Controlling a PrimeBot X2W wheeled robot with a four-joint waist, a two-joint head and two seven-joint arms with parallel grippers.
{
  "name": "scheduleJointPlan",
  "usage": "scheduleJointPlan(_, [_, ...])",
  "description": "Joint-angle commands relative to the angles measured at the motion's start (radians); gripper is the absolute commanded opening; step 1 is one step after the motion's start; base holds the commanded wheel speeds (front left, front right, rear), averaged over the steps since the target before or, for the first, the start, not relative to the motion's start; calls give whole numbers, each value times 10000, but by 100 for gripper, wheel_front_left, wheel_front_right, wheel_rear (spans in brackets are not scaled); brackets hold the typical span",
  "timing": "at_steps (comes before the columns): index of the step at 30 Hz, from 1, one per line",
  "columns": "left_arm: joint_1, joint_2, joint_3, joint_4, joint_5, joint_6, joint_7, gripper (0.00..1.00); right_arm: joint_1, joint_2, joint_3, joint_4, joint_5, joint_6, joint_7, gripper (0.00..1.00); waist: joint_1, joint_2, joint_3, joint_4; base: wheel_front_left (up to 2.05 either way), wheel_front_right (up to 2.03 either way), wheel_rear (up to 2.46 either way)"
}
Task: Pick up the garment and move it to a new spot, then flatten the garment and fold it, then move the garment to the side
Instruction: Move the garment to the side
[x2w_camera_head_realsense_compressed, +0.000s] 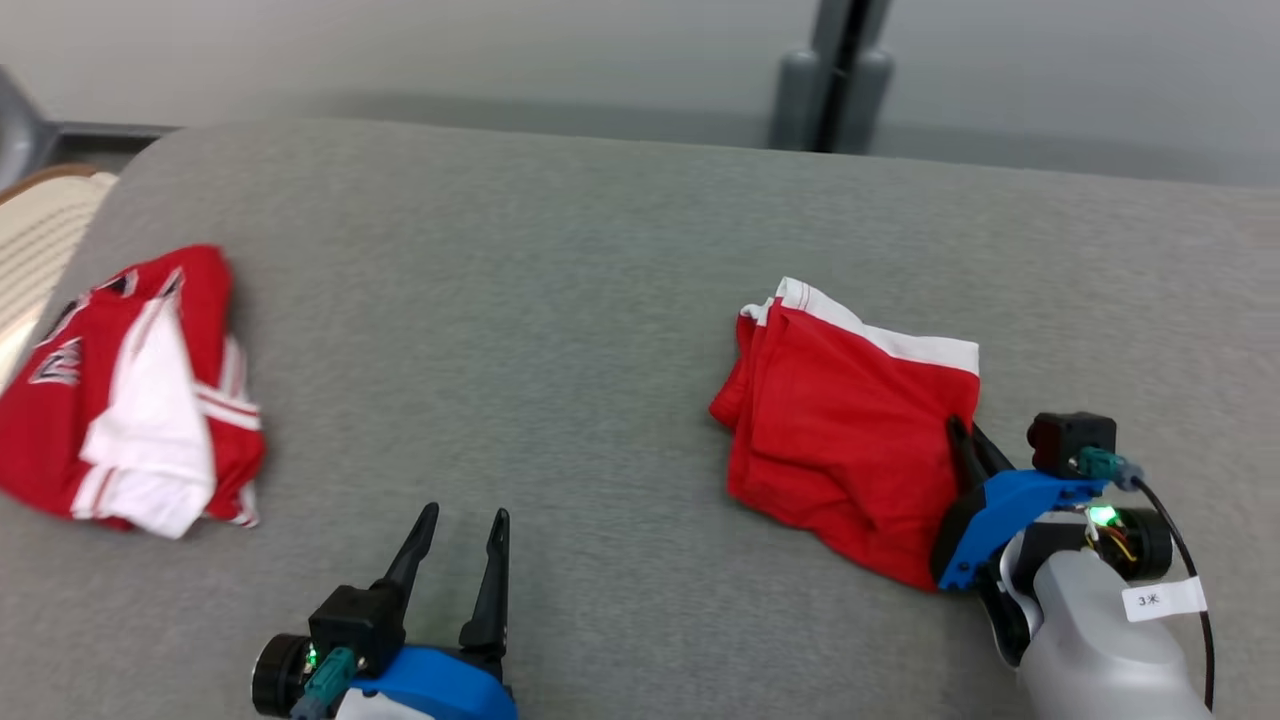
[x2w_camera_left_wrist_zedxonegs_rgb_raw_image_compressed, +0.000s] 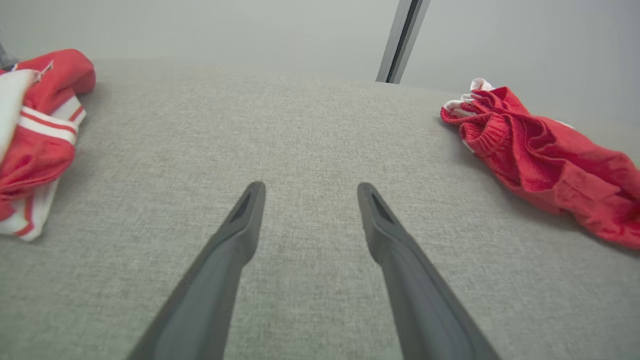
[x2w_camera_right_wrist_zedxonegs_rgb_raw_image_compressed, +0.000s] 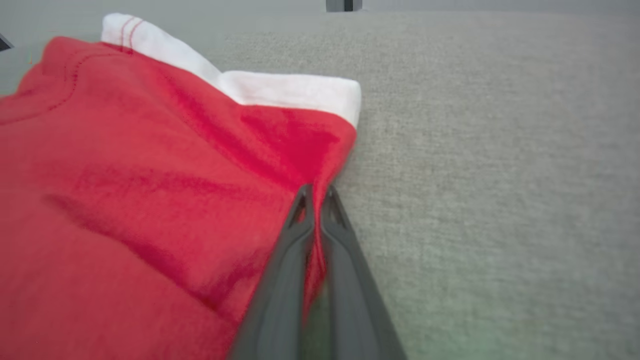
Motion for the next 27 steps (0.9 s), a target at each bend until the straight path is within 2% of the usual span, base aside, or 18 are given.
scheduleJointPlan(1, [-160, -11, -54, -93, 65, -18, -29, 100, 230, -143, 248, -195, 320, -24, 28, 0, -1, 0, -287, -622, 0, 0, 0])
scheduleJointPlan(5, [-297, 25, -260, -238, 98, -18, -29, 100, 509, -114, 1074, -833, 962, -19, 16, 0, -1, 0, -350, -1762, 0, 0, 0])
scheduleJointPlan(9, [-560, 84, -821, -345, 64, -19, -29, 100, 747, -108, 1424, -1126, 1236, -16, 12, 0, -1, 0, -312, -2820, 0, 0, 0])
scheduleJointPlan(16, [-938, 249, -1905, -380, 38, -18, -28, 100, 1077, -102, 1811, -1525, 1532, -16, 11, 0, -1, 0, -108, -4195, 0, 0, 0])
scheduleJointPlan(21, [-1070, 363, -2396, -226, -132, -18, -29, 100, 1144, -100, 1855, -1643, 1539, -16, 10, 0, -1, 0, 139, -4660, 0, 0, 0])
scheduleJointPlan(24, [-1160, 478, -2535, -157, -219, -18, -29, 100, 824, -83, 1803, -1464, 881, -16, 10, 0, -1, 0, 328, -4651, 0, 0, 0])
scheduleJointPlan(27, [-1186, 642, -2667, -84, -270, -18, -28, 100, 262, -451, 1766, -1155, 112, -16, 20, 0, -1, 0, 535, -4454, 0, 0, 0])
